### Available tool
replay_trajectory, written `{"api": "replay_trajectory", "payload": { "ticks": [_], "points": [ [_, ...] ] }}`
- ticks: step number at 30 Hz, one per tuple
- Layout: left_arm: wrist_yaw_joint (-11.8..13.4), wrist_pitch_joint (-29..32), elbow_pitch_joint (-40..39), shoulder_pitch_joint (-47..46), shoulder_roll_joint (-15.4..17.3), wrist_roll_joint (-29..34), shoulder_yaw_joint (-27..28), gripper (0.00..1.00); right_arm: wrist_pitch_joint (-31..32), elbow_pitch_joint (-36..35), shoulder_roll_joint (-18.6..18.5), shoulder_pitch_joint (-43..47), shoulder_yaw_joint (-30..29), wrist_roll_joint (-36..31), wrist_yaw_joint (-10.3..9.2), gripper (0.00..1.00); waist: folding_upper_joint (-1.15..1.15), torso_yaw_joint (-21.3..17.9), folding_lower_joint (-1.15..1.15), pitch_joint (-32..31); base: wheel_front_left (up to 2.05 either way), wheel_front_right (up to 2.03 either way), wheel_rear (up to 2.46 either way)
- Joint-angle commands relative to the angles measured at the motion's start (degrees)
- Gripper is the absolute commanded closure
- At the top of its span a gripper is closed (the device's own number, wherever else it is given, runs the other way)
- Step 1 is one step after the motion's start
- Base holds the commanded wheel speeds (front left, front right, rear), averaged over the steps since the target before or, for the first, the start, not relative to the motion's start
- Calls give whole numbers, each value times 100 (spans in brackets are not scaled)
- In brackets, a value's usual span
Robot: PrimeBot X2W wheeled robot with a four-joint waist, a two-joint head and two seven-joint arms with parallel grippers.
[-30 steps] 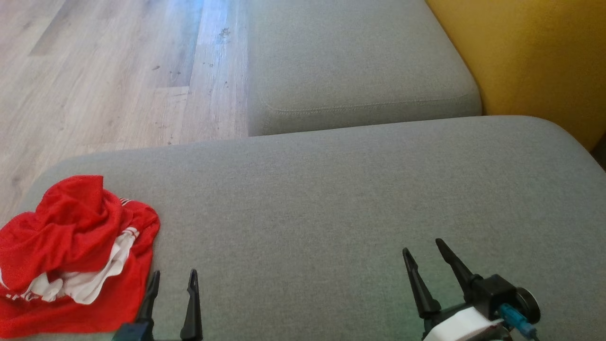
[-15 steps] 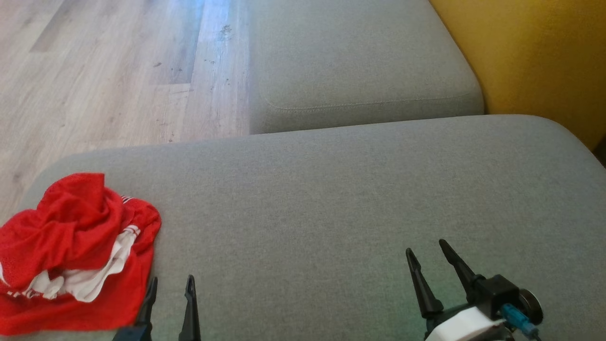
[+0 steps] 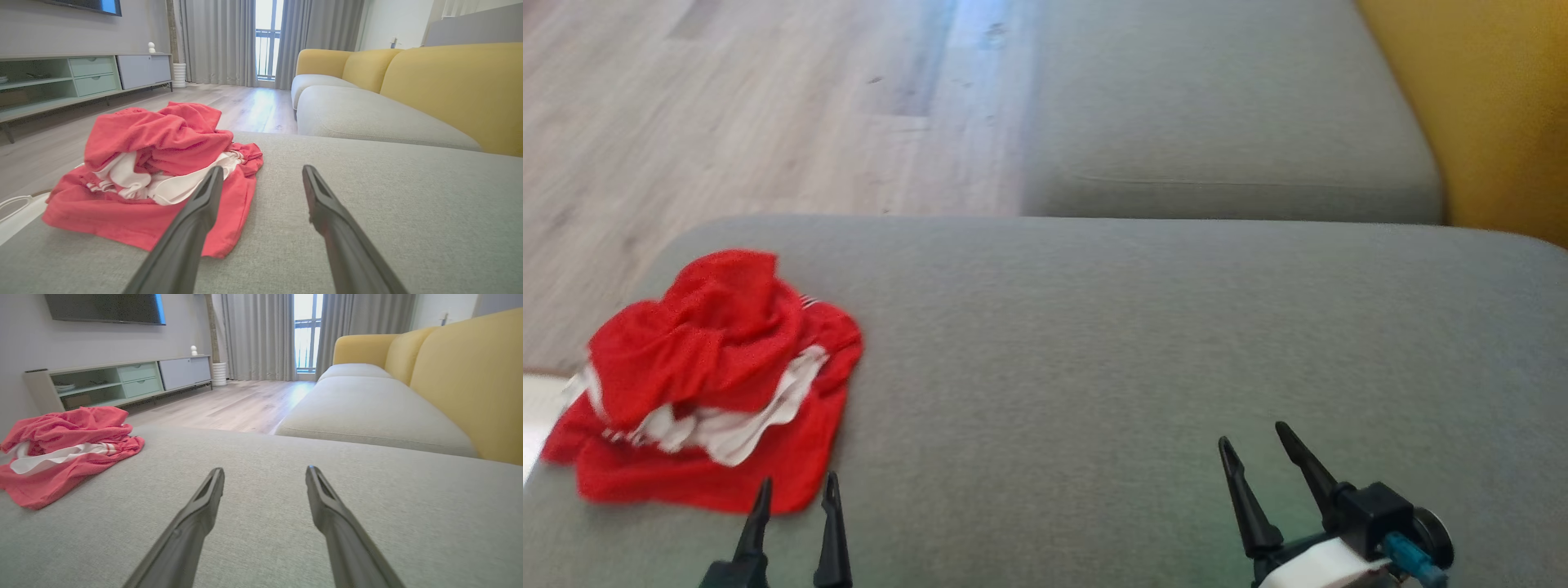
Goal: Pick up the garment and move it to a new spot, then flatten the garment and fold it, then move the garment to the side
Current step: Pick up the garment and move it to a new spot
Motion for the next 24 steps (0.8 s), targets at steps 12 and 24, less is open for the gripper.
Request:
{"api": "replay_trajectory", "payload": {
  "ticks": [12,24],
  "points": [
    [42,-71,-363,-217,69,158,587,0,-79,-213,18,-179,120,54,-4,0,0,1158,0,131,0,0,0],
    [80,-71,-784,-160,83,217,1050,0,-79,-257,22,-165,39,25,-4,0,0,1708,0,349,0,0,0]
  ]
}}
